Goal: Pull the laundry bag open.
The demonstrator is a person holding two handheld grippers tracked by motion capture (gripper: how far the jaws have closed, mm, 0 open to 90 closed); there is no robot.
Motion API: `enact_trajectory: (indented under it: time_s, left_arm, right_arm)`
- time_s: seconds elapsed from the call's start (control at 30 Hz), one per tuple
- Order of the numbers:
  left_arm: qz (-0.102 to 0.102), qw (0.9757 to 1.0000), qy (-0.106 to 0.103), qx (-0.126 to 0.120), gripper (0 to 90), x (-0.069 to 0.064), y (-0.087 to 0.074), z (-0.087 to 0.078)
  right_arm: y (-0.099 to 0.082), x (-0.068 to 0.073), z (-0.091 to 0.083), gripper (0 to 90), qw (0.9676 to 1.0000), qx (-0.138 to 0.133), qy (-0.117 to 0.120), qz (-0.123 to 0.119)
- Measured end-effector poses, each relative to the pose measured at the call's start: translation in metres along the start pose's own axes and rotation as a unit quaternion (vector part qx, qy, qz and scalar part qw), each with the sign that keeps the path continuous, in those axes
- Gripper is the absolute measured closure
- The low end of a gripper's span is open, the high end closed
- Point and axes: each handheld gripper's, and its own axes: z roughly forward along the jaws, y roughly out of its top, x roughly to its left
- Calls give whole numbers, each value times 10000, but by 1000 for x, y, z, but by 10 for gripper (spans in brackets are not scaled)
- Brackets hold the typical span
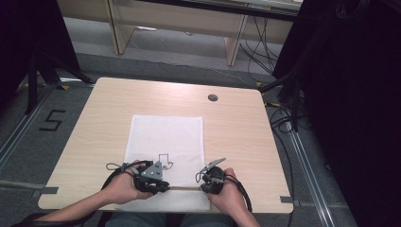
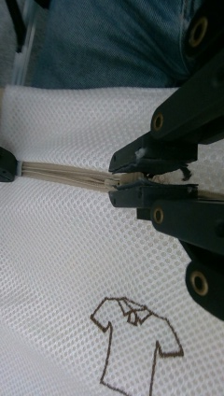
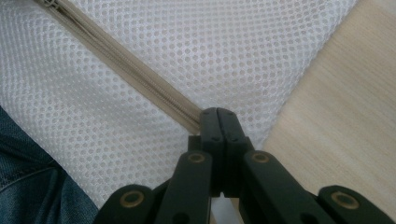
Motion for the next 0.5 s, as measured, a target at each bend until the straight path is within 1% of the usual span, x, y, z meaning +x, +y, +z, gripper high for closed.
enact_trajectory:
  time_s: [0.03, 0.07, 0.1, 0.17, 0.2, 0.23, 0.27, 0.47, 0.5]
  left_arm:
    - [36, 10000, 20, 19, 818, 1, -1, -2]
    - [12, 10000, 23, -21, 818, 0, -2, -2]
    - [56, 10000, 26, 7, 818, 2, -3, -4]
    - [58, 10000, 42, 25, 818, 3, -4, -7]
    - [-35, 10000, 27, -58, 818, 2, -5, -6]
    - [0, 10000, 53, -39, 818, 2, -5, -7]
    - [-20, 10000, 35, -36, 818, 2, -5, -7]
    - [8, 10000, 36, -37, 818, 2, -5, -7]
    - [95, 9999, 51, 24, 818, 2, -5, -9]
  right_arm:
    - [0, 0, 0, 900, 10000, -5, 1, 6]
    - [0, 0, 0, 900, 10000, 0, 3, 4]
    - [0, 0, 0, 900, 10000, -1, 1, 1]
    - [0, 0, 0, 900, 10000, 9, 6, -1]
    - [0, 0, 0, 900, 10000, 8, 9, -3]
    - [0, 0, 0, 900, 10000, 12, 1, 11]
    - [0, 0, 0, 900, 10000, 9, 5, 9]
    - [0, 0, 0, 900, 10000, 1, 2, 8]
    - [0, 0, 0, 900, 10000, -3, 1, 6]
